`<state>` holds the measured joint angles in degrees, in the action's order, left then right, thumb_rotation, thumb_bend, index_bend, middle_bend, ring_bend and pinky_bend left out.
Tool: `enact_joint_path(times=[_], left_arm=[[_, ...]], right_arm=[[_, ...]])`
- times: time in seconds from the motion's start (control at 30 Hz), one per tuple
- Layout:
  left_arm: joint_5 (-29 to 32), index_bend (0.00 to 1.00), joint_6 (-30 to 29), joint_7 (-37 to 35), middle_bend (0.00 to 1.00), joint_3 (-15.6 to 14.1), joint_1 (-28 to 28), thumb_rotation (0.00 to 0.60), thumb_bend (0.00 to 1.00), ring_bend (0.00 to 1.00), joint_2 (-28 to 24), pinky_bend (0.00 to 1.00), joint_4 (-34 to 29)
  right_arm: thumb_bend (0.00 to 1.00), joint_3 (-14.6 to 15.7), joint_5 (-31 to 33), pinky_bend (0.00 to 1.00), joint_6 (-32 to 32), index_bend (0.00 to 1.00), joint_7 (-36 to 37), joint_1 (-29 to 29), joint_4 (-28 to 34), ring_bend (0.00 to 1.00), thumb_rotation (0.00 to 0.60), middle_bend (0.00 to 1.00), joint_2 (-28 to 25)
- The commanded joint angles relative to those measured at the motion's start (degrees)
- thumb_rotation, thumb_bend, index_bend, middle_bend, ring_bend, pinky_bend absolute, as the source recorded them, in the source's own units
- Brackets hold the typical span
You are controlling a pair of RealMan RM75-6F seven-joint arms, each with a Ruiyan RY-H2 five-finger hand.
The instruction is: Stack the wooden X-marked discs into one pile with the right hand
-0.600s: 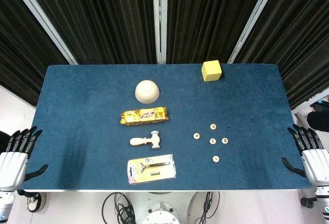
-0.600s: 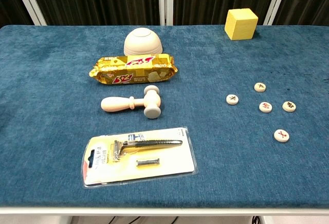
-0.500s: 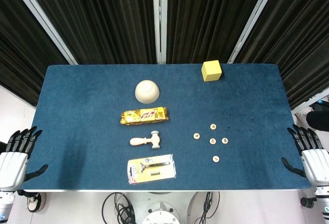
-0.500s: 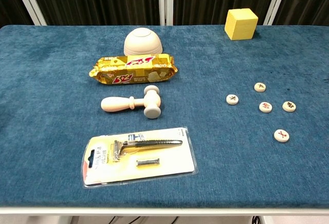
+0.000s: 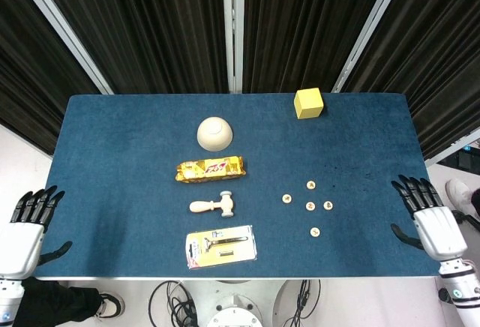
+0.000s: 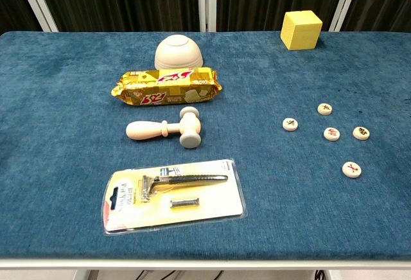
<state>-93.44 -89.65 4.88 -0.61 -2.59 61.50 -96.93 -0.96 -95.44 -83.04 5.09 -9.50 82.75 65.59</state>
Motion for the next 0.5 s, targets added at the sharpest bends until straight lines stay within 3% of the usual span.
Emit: enact_joint_path(times=[0.03, 0.23, 0.5], left_arm=[[0.2, 0.08, -0.2, -0.5, 0.00, 0.1, 0.1, 0.600, 0.14, 0.00, -0.1, 0.00, -0.1], [-0.3, 0.08, -0.5, -0.5, 0.00, 0.1, 0.2, 0.600, 0.14, 0.00, -0.2, 0.00, 0.0], [0.5, 0.08, -1.3, -2.3, 0.00, 0.3, 0.7, 0.600, 0.14, 0.00, -0.7, 0.00, 0.4]], right_arm=[[0.22, -2.2, 0.5, 0.00, 8.1, 0.00, -7.6, -5.9, 7.0, 0.00, 0.600, 0.00, -0.3], [0.23, -5.9, 7.2, 0.00, 19.5, 0.00, -16.6, -13.5, 9.8, 0.00, 0.600, 0.00, 5.0], [0.24, -7.6, 15.0, 0.00, 26.1, 0.00, -21.2, -18.7, 5.5, 0.00, 0.600, 0.00, 16.2]])
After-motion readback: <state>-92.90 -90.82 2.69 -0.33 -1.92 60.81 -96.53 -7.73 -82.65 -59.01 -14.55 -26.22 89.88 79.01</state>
